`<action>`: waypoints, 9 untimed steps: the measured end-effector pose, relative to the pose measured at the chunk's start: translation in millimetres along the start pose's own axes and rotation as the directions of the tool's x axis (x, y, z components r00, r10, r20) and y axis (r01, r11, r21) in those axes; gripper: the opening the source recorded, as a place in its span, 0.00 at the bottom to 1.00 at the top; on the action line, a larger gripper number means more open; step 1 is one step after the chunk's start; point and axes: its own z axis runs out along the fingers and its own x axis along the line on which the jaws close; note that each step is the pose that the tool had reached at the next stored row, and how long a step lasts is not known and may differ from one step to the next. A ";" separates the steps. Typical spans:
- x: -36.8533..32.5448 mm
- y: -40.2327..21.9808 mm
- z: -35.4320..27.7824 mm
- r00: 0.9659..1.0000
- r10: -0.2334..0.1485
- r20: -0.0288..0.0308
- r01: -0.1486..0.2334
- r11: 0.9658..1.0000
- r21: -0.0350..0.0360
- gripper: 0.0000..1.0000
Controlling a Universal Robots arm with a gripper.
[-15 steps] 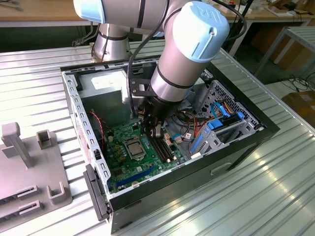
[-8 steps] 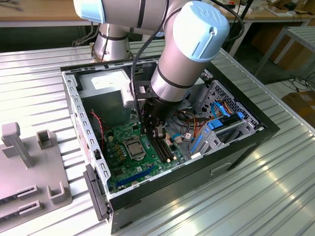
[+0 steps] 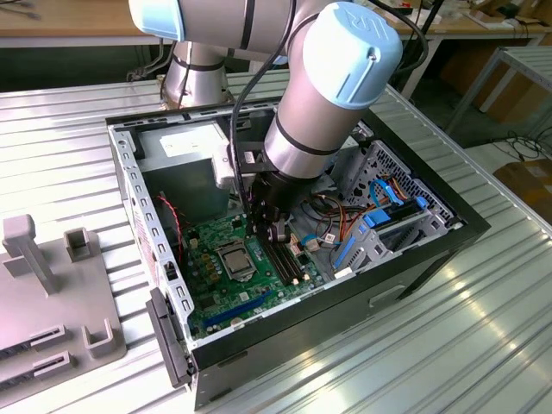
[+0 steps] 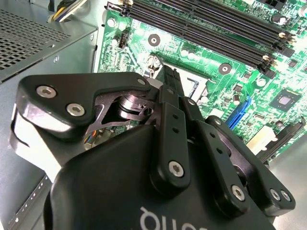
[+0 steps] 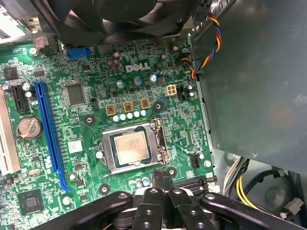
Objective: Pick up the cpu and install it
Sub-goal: 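Install the first cpu locking lever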
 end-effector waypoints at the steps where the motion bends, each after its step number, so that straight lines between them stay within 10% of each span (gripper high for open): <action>1: 0.0 0.0 0.0 1.000 0.000 0.000 0.000 1.000 0.000 0.11; 9: 0.6 -0.1 0.2 0.999 -0.033 -0.004 0.033 0.999 -0.004 0.11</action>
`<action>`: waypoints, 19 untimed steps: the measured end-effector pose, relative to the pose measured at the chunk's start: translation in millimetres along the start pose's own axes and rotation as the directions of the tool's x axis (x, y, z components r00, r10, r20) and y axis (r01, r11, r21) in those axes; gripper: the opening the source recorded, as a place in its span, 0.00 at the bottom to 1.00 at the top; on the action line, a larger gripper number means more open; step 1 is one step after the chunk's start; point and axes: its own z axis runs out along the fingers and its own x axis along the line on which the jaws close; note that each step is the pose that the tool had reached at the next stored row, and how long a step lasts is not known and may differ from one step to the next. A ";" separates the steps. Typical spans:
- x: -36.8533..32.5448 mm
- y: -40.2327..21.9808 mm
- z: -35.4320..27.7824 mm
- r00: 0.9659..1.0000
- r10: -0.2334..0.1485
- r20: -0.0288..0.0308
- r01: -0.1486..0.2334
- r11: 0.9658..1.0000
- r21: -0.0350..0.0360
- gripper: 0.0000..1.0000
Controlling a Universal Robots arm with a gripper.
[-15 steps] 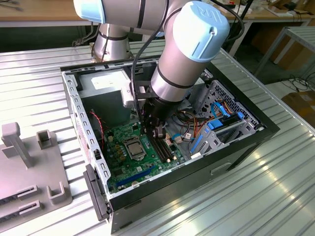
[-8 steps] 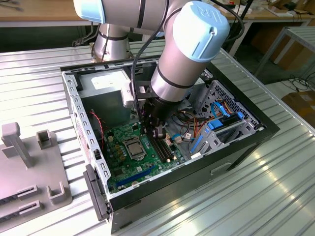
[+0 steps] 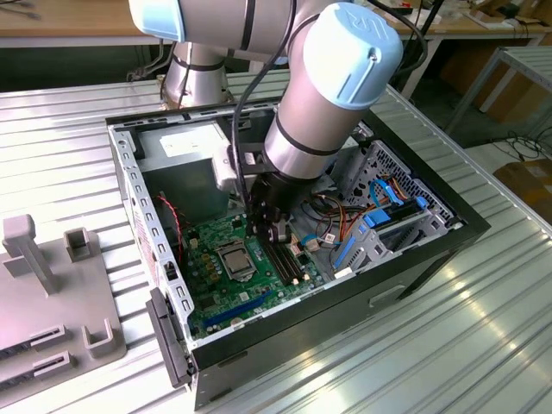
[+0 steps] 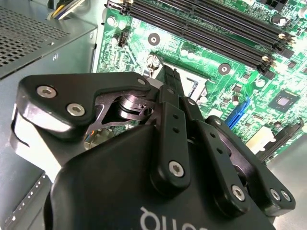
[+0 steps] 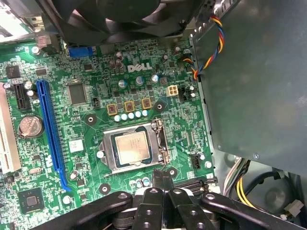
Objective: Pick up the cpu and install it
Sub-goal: 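Install the first cpu locking lever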
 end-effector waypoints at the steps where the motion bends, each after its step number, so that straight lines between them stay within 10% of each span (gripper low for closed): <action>1: 0.0 0.0 0.2 1.000 -0.020 -0.004 0.020 1.000 -0.002 0.11; 11: 0.2 -0.2 1.5 0.988 -0.098 -0.116 0.098 0.995 -0.004 0.11; 14: 0.2 -0.4 2.3 0.986 -0.106 -0.129 0.107 0.994 -0.005 0.11; 19: -0.5 -3.1 3.8 0.984 -0.120 -0.130 0.120 0.993 -0.007 0.11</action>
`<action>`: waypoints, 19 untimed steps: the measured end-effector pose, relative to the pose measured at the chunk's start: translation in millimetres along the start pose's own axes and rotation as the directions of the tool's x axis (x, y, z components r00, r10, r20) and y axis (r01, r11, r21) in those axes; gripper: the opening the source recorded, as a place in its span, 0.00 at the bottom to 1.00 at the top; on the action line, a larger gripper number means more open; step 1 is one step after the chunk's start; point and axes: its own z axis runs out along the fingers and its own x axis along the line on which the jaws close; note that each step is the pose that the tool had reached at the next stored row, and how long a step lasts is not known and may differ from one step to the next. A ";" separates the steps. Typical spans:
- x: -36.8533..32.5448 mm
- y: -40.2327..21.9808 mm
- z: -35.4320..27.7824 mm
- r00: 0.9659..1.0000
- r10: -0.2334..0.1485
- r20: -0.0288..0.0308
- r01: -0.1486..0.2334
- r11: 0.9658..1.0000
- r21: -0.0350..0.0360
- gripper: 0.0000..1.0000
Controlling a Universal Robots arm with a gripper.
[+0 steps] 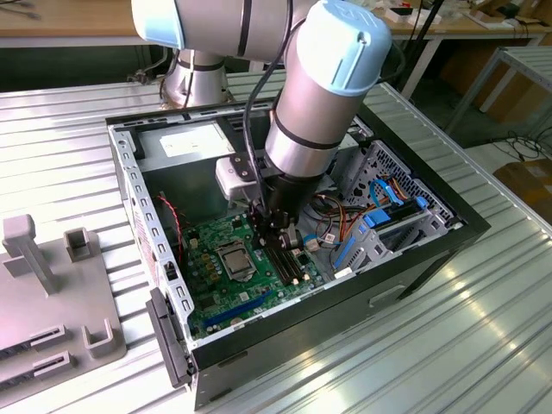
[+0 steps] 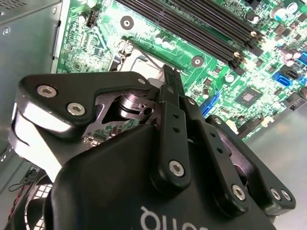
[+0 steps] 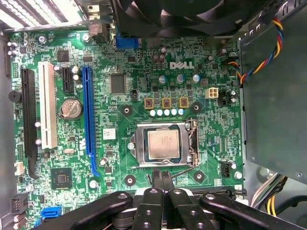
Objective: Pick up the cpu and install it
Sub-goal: 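Install the first cpu locking lever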
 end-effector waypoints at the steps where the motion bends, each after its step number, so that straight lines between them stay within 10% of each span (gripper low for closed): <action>1: -0.1 -0.1 0.3 1.000 -0.002 0.000 0.002 1.000 0.000 0.11; 19: -1.8 -1.0 14.9 0.998 -0.056 -0.006 0.056 0.998 -0.002 0.11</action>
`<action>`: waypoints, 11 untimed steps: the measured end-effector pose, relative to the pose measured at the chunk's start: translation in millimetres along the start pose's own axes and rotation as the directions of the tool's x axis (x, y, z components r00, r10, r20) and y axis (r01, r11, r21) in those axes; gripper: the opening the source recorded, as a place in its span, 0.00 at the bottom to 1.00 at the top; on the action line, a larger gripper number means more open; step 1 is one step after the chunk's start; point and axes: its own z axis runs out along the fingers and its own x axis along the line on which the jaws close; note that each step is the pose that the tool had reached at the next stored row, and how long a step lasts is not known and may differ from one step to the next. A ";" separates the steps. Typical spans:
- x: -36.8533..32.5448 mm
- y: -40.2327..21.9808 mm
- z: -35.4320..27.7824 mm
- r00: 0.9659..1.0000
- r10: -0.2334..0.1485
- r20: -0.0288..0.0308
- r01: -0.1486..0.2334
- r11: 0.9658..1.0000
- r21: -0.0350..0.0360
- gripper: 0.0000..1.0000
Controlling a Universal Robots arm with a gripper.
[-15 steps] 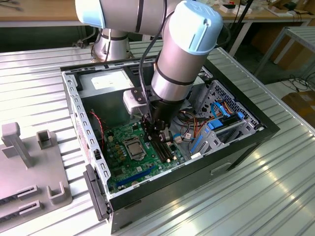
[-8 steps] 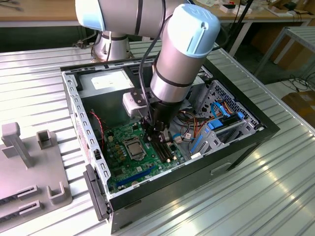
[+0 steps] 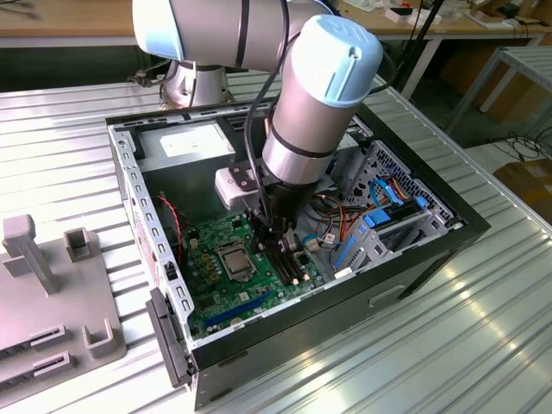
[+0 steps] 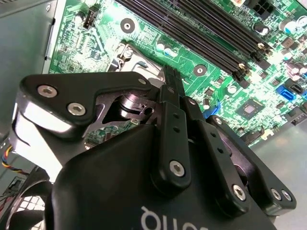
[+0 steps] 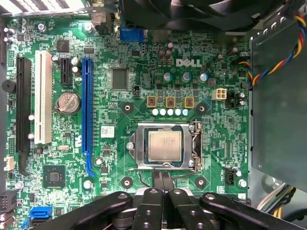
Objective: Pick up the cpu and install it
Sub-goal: 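Install the first cpu locking lever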
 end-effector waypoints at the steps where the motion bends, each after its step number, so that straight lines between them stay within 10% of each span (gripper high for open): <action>1: 0.4 -0.1 1.0 1.000 -0.003 -0.001 0.003 1.000 0.000 0.11; 11: 9.1 -0.2 6.4 1.000 -0.029 -0.008 0.029 1.000 -0.001 0.11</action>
